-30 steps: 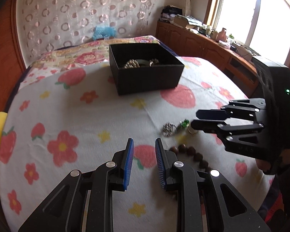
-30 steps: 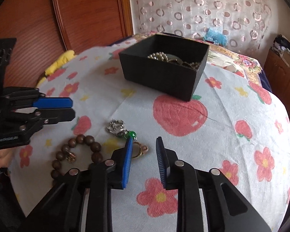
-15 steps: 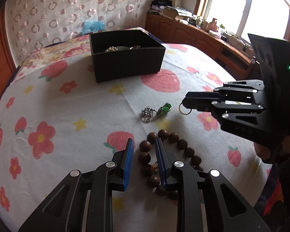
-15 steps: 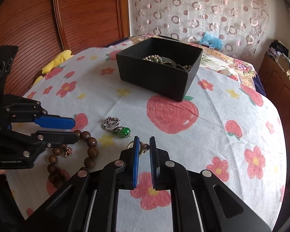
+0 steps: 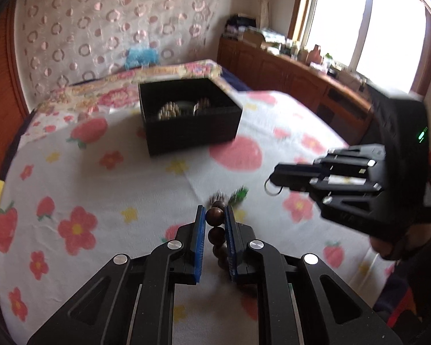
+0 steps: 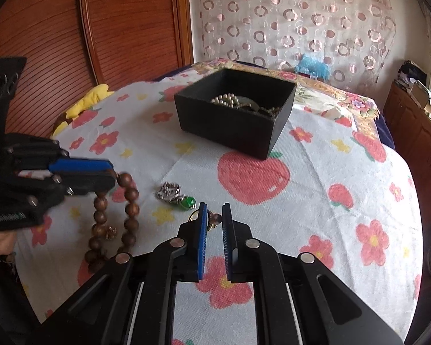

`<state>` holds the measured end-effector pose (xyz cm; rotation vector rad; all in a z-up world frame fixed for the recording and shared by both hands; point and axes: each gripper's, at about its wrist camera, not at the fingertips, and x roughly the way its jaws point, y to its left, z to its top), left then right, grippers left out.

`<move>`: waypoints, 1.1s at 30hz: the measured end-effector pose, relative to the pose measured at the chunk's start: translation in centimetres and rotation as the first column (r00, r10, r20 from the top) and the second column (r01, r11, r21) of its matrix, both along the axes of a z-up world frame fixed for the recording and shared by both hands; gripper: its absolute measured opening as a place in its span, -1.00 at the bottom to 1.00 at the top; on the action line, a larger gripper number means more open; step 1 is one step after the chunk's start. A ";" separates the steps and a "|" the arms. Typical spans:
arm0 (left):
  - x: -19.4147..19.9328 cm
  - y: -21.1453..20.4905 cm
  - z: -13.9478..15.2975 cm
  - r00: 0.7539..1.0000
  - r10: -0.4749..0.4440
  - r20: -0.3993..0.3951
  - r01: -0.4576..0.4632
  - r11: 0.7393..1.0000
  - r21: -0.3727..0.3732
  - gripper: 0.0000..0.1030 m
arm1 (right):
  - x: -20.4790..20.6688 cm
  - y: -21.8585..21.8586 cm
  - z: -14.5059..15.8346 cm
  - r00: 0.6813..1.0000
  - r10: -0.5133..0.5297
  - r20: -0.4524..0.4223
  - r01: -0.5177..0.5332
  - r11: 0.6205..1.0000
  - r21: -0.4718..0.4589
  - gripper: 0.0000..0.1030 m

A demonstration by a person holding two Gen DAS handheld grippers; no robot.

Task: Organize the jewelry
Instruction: 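Carry the bead bracelet into the box and open the left tool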

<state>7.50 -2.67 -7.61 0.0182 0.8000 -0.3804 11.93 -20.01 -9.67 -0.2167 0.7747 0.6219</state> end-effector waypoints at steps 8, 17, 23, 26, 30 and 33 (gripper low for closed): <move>0.6 0.3 3.4 0.996 0.006 0.084 -0.006 1.000 -0.008 -0.76 | 2.0 0.3 2.2 0.999 -0.005 0.044 0.005 1.000 0.011 -0.77; 2.5 0.6 6.9 0.986 0.029 0.167 -0.031 0.999 0.012 -0.76 | 7.8 0.8 4.0 0.996 -0.065 0.059 0.060 0.996 0.072 -0.77; 4.3 0.6 8.5 0.979 0.044 0.198 -0.051 0.998 0.029 -0.76 | 10.9 1.1 4.1 0.994 -0.095 0.048 0.091 0.993 0.080 -0.77; 5.3 0.5 9.0 0.977 0.050 0.206 -0.060 0.997 0.039 -0.76 | 11.7 1.5 4.0 0.995 -0.093 0.047 0.089 0.993 0.082 -0.76; 6.4 0.1 9.4 0.976 0.049 0.210 -0.063 0.996 0.060 -0.76 | 12.5 1.8 3.9 0.995 -0.094 0.044 0.090 0.992 0.083 -0.75; 7.3 -0.2 9.7 0.976 0.049 0.214 -0.066 0.995 0.074 -0.76 | 12.9 1.7 3.7 0.994 -0.099 0.047 0.095 0.992 0.080 -0.47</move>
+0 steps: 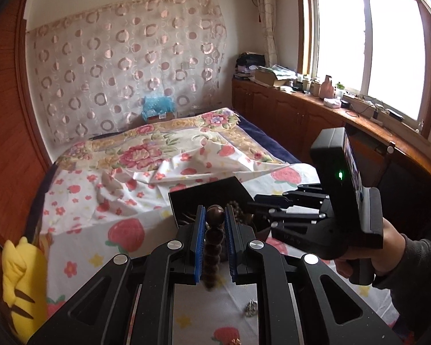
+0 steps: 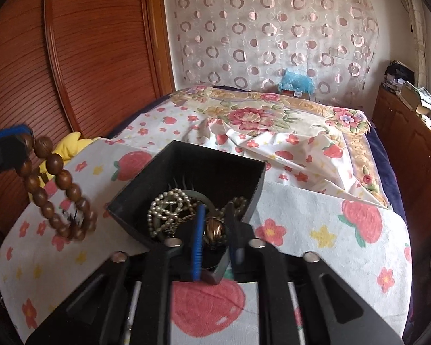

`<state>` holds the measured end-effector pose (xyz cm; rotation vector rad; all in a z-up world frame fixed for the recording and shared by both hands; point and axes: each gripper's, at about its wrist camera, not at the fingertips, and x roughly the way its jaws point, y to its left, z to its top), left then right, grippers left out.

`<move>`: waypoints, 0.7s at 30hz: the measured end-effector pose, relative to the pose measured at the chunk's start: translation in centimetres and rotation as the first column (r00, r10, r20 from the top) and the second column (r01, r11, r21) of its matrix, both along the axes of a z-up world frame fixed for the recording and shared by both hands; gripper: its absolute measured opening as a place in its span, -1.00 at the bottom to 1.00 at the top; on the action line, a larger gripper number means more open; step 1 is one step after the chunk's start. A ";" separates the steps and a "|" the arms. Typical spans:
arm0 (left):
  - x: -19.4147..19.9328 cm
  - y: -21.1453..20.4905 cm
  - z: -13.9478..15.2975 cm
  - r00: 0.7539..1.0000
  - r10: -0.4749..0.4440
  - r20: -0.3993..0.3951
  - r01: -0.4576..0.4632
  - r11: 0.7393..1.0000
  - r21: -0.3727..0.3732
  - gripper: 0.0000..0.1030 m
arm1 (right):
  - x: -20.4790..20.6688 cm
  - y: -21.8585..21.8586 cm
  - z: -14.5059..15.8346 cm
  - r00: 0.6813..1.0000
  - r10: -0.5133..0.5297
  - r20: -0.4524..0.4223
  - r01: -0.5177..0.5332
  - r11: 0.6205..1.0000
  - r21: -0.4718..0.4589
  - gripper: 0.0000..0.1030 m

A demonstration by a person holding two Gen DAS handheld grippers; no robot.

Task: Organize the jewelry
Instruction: 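Carry the bead bracelet into the box and open the left tool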

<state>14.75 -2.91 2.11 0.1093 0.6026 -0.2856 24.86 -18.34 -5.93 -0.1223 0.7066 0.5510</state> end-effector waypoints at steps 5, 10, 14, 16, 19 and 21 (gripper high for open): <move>1.5 -0.8 0.6 1.000 0.000 0.007 0.000 1.000 0.006 -0.76 | -0.4 -1.4 -0.2 1.000 -0.016 -0.002 0.016 0.999 0.028 -0.43; 3.4 -1.6 0.6 1.000 0.005 0.018 -0.005 1.000 0.005 -0.76 | -1.7 -2.9 -0.5 1.000 -0.017 -0.001 0.017 1.000 0.023 -0.43; 5.4 -2.0 -0.4 1.000 0.022 -0.005 -0.022 1.000 0.005 -0.76 | -3.2 -3.6 -0.6 1.000 -0.010 0.008 0.009 1.000 0.016 -0.43; 6.4 -1.9 -1.2 0.999 0.023 -0.036 -0.023 1.000 0.000 -0.76 | -4.0 -3.8 -0.5 1.000 0.002 0.012 -0.002 1.000 0.019 -0.43; 7.1 -1.9 -2.0 0.998 0.030 -0.058 -0.030 1.000 0.006 -0.76 | -4.8 -3.6 -0.6 1.000 0.022 0.014 -0.022 0.999 0.023 -0.43; 7.0 -2.0 -2.4 0.998 0.031 -0.062 -0.030 0.999 0.019 -0.72 | -5.5 -3.3 -0.8 0.999 0.036 0.012 -0.036 0.999 0.020 -0.43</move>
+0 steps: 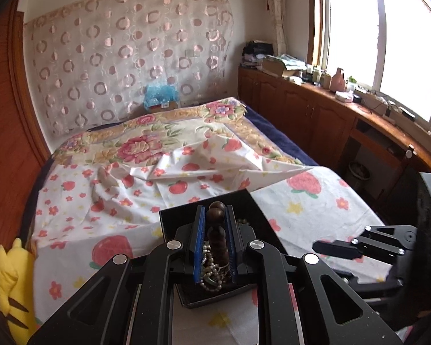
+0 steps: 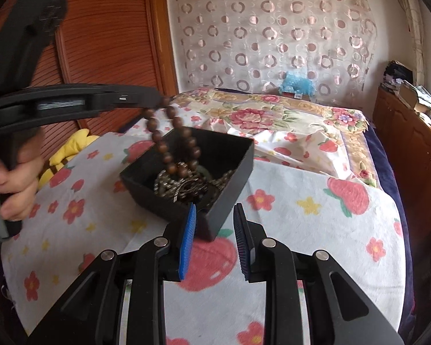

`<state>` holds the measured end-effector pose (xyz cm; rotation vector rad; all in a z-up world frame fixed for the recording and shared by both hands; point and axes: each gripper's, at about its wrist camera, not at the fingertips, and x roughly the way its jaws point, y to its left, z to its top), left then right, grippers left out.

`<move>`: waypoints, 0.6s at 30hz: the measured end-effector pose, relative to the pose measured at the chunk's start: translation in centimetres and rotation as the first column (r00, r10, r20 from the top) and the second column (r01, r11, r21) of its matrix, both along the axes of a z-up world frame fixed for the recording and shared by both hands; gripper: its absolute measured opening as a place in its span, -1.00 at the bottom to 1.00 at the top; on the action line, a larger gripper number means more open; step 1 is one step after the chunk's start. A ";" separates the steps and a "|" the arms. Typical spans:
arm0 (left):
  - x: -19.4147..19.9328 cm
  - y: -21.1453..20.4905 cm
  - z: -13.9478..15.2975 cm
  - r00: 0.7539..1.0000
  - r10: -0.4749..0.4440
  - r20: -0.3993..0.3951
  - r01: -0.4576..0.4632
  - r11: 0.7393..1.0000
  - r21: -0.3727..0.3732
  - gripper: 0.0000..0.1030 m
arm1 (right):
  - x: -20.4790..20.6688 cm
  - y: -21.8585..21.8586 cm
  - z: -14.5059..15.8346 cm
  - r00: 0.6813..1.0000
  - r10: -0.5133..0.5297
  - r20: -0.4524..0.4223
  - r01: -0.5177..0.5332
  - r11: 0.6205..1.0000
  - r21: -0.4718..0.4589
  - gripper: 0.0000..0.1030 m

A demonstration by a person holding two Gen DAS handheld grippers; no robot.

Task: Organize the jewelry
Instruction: 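Carry the bead bracelet into the box and open the left tool, then grasp the green-stone pendant with the right tool while the left tool grasps the gold ring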

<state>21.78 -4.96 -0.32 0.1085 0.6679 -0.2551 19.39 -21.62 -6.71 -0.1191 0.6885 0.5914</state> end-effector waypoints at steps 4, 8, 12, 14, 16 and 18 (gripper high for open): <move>-0.5 0.2 -0.3 1.000 0.000 -0.007 0.000 1.000 0.001 -0.53 | -1.2 0.8 -0.6 0.999 0.034 -0.012 -0.034 0.999 0.000 -0.43; -1.6 1.1 -1.0 1.000 0.005 -0.019 -0.005 1.000 -0.003 -0.46 | -2.4 1.9 -1.4 0.996 0.083 -0.036 -0.083 0.996 -0.017 -0.40; -2.9 2.0 -1.9 0.999 0.009 -0.035 -0.009 1.000 -0.001 -0.46 | -3.7 3.4 -2.3 0.990 0.132 -0.055 -0.136 0.989 -0.058 -0.34; -3.7 2.5 -2.3 0.999 0.009 -0.043 -0.009 1.000 -0.003 -0.46 | -4.1 3.8 -2.7 0.986 0.149 -0.067 -0.154 0.986 -0.063 -0.31; -4.3 2.9 -2.6 0.999 0.011 -0.050 -0.011 1.000 -0.003 -0.46 | -4.5 4.1 -3.1 0.984 0.162 -0.081 -0.168 0.983 -0.073 -0.31; -5.1 3.2 -3.2 0.998 0.006 -0.059 -0.006 1.000 -0.004 -0.46 | -4.8 4.4 -3.5 0.977 0.181 -0.112 -0.191 0.978 -0.084 -0.31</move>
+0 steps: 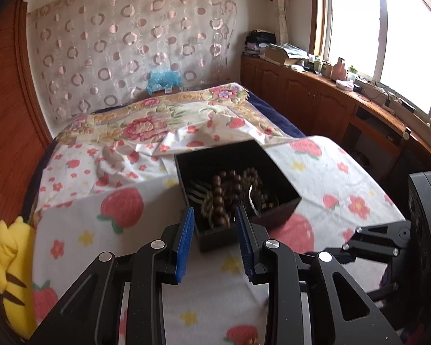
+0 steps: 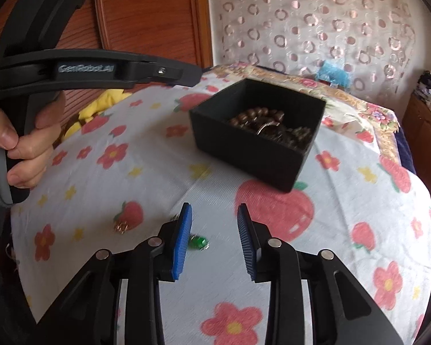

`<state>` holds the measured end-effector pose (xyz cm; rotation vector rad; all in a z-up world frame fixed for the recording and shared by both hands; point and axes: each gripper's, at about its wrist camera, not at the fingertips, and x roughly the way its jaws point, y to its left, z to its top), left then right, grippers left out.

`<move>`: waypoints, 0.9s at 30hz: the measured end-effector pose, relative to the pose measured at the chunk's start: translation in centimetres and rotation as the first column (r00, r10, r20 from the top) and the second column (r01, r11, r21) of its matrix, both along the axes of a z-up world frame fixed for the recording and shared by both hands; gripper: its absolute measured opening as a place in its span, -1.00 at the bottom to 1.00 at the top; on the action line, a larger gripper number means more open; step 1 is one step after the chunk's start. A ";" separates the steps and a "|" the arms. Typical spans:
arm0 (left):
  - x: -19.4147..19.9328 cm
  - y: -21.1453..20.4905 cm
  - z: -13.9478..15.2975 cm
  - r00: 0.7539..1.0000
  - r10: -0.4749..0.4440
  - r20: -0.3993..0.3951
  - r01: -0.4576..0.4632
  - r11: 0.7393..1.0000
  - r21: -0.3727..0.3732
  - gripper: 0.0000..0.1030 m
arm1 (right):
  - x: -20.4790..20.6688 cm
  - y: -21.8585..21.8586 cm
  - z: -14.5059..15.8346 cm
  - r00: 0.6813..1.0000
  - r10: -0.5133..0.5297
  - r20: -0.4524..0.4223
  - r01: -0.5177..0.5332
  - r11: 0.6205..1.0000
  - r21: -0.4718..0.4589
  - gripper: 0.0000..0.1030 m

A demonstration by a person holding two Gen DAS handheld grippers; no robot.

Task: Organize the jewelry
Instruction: 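Grasp the green-stone pendant with the right tool while the left tool grasps the gold ring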

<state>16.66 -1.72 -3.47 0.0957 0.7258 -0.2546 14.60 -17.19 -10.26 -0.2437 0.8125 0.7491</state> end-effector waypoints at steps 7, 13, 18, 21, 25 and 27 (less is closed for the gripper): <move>-3.2 0.8 -2.3 0.998 -0.036 -0.044 0.037 0.999 0.023 -0.23 | -0.5 0.7 -1.0 0.999 0.033 -0.022 -0.034 0.998 -0.043 -0.31; -5.1 1.9 -3.9 0.997 -0.036 -0.072 0.038 0.999 0.026 0.26 | -0.7 1.2 -1.5 0.999 0.040 -0.022 -0.042 0.996 -0.074 -0.31; -6.1 2.7 -5.5 0.993 -0.033 -0.115 0.034 0.999 0.004 0.47 | -0.8 0.8 -1.6 1.000 0.026 -0.016 -0.027 0.997 -0.070 -0.56; -6.7 2.8 -6.5 0.989 -0.038 -0.141 0.037 0.999 -0.007 0.47 | -0.7 0.6 -1.5 1.000 0.020 -0.017 -0.021 0.998 -0.060 -0.63; -7.8 2.0 -7.4 0.985 -0.061 -0.161 0.060 0.998 -0.011 0.47 | -1.0 0.3 -1.1 1.000 0.004 0.006 -0.003 0.999 -0.046 -0.65; -8.2 1.7 -7.5 0.985 -0.069 -0.161 0.068 0.998 -0.012 0.47 | -0.9 0.2 -0.7 1.000 -0.003 0.014 0.004 0.999 -0.035 -0.65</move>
